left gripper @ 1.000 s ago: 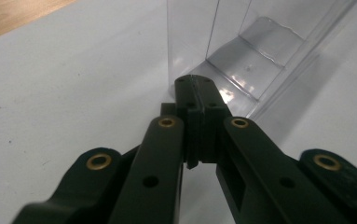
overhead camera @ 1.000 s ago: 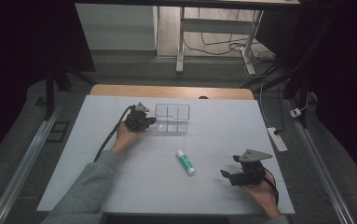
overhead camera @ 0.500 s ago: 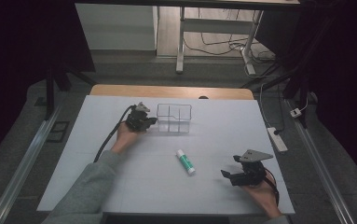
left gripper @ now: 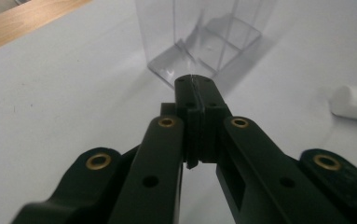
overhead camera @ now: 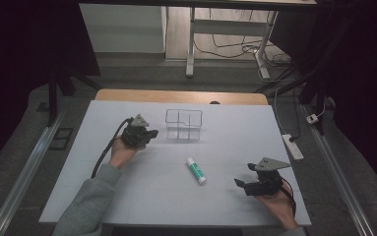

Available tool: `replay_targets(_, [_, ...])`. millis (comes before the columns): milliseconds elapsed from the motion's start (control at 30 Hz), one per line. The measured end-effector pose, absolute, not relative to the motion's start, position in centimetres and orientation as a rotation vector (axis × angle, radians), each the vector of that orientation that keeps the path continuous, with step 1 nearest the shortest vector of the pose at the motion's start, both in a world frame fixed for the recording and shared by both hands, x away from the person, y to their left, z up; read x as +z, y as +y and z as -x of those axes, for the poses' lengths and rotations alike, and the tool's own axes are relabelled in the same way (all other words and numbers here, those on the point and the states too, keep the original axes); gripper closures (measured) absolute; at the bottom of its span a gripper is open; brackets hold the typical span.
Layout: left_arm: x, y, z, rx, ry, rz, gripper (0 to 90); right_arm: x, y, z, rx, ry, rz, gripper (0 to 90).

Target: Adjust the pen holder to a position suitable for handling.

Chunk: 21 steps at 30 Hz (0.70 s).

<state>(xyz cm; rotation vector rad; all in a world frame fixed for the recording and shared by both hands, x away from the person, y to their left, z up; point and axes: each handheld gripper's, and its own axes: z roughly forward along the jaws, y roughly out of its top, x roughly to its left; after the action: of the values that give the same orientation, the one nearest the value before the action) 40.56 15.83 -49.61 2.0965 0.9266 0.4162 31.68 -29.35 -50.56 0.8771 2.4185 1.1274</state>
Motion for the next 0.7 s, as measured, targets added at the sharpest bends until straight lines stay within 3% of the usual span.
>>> replay_targets(133, [-49.3, 16.4, -38.7, 0.436, 0.908, -2.105, 86.6, -50.6, -29.3, -31.7, 1.130, 2.420, -0.877, 18.9])
replay_targets(233, [-49.2, 17.2, -37.1, 0.417, 0.925, -2.104, 70.4, -50.6, -29.3, -31.7, 1.131, 2.422, -0.876, 18.9])
replay_targets(433, [-49.7, 18.5, -34.7, 0.396, 0.966, -2.123, 48.2, -50.6, -29.3, -31.7, 1.131, 2.422, -0.877, 18.9])
replay_targets(700, [-50.1, 20.0, -31.9, 0.395, 0.982, -2.113, 38.6, -50.7, -29.3, -31.8, 1.126, 2.420, -0.875, 18.9])
